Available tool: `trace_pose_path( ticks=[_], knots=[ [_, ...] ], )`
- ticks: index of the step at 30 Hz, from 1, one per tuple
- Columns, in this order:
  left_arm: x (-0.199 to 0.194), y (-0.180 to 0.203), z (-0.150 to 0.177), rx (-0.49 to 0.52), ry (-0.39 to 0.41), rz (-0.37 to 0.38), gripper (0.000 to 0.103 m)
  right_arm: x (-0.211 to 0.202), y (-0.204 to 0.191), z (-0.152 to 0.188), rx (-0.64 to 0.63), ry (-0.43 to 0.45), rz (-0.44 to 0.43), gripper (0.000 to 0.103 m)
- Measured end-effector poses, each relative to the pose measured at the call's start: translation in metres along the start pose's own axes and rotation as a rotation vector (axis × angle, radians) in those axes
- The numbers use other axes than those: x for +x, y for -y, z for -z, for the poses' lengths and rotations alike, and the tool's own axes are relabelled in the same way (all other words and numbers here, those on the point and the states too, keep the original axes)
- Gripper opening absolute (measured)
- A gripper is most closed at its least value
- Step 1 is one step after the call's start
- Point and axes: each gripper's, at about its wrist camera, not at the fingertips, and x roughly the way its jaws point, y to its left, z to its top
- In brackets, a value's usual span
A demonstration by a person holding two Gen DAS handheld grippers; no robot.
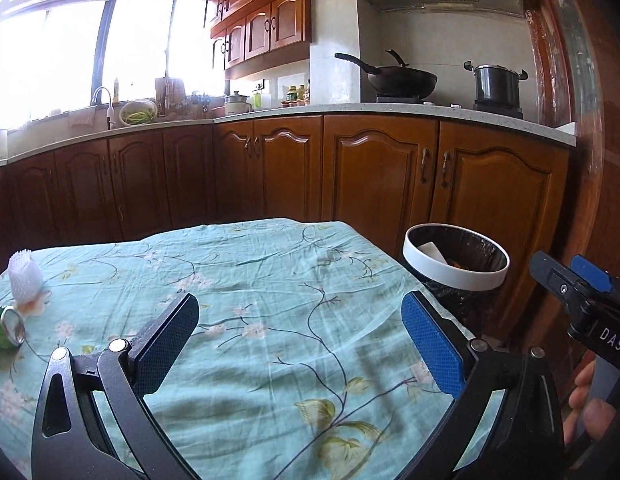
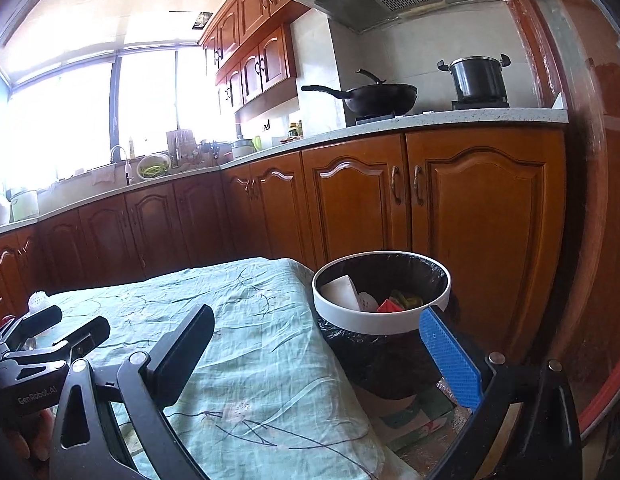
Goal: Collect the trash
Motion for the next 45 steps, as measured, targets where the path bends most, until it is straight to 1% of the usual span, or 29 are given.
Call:
trace_pose_path(
  ticks=[7,22,45],
  knots=[
    [-0.0078,0.0022,0.0013,0.016,0.015,-0.008,0.103,0.0032,-0.0035,0.0049,-0.002,-0.021,-0.018,0.103],
    [-0.0096,0.0015,0.0032,0.019,0.0,-0.036,0.103,0.0017,-0.008,0.0029,0.0,-0.019,-0.055,0.103],
    [-0.0079,0.0029,0.0031,0.019,-0.011,-0.044,0.103,0.0033,-0.0072,0.0029,0.004,-0.024,-0.057,0.103]
  ],
)
